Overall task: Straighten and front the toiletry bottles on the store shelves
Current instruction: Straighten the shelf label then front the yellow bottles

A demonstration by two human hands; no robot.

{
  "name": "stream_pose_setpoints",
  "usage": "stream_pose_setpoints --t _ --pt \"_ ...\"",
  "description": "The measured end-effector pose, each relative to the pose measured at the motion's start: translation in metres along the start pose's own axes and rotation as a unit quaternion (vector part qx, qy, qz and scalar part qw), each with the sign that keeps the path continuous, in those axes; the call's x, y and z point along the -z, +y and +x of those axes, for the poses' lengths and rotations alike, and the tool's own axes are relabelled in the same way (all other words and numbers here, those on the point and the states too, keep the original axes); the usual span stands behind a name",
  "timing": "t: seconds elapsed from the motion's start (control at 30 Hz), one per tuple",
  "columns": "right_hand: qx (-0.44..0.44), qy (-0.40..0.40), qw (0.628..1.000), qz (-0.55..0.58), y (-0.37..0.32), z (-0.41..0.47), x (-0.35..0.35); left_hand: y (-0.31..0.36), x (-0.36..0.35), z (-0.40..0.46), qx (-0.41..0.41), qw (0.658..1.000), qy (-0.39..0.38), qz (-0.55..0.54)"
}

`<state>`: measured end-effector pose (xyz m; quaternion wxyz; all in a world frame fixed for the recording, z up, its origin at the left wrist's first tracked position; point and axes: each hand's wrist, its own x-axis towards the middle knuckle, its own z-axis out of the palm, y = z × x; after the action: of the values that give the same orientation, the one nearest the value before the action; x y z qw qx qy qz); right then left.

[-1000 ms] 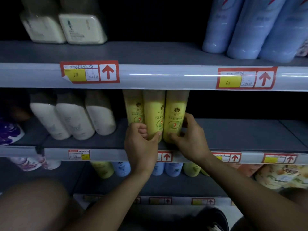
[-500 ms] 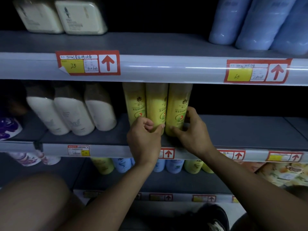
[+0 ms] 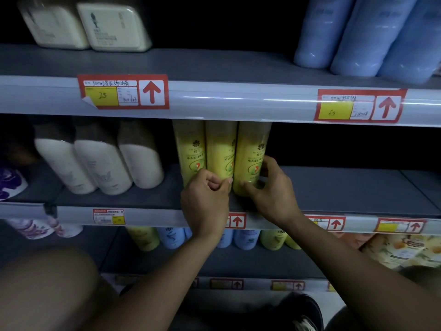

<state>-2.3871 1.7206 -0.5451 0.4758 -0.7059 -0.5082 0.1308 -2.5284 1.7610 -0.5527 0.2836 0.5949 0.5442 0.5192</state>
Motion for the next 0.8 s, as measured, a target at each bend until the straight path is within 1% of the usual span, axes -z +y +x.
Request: stream_pose_setpoints --t 0.2,0.33,0.4,0.47,0.57,0.6,0.63,0.73,0.8 --pt "-0.007 -0.009 1.000 -0.025 -0.006 -0.003 0.003 0.001 0.003 -0.006 -0.003 1.000 -0.011 0.007" --pt "-0.018 -0.035 0.998 -0.045 -0.008 -0.011 0.009 0.007 0.010 -0.014 -0.008 0.999 -0.030 0.027" --pt "-0.036 -0.052 0.994 -0.093 -0.007 -0.016 0.015 0.009 0.014 -0.017 -0.006 0.998 -0.059 0.037" --pt "-0.059 -0.086 0.981 -0.163 -0.012 -0.019 0.026 0.010 0.021 -0.019 -0.015 0.994 -0.097 0.054" --pt "-0.089 -0.169 0.945 -0.265 -0.023 -0.011 0.038 0.010 0.024 -0.017 -0.021 0.987 -0.134 0.082" --pt "-0.094 -0.188 0.935 -0.284 -0.026 -0.006 0.039 0.013 0.023 -0.018 -0.017 0.986 -0.147 0.083" --pt "-0.094 -0.190 0.934 -0.287 -0.028 -0.002 0.039 0.019 0.022 -0.020 -0.011 0.984 -0.161 0.077" --pt "-0.083 -0.124 0.950 -0.274 -0.025 0.007 0.039 0.042 0.011 -0.025 -0.008 0.979 -0.198 0.043" --pt "-0.067 -0.113 0.954 -0.270 -0.017 0.011 0.042 0.051 0.003 -0.028 -0.010 0.976 -0.214 0.035"
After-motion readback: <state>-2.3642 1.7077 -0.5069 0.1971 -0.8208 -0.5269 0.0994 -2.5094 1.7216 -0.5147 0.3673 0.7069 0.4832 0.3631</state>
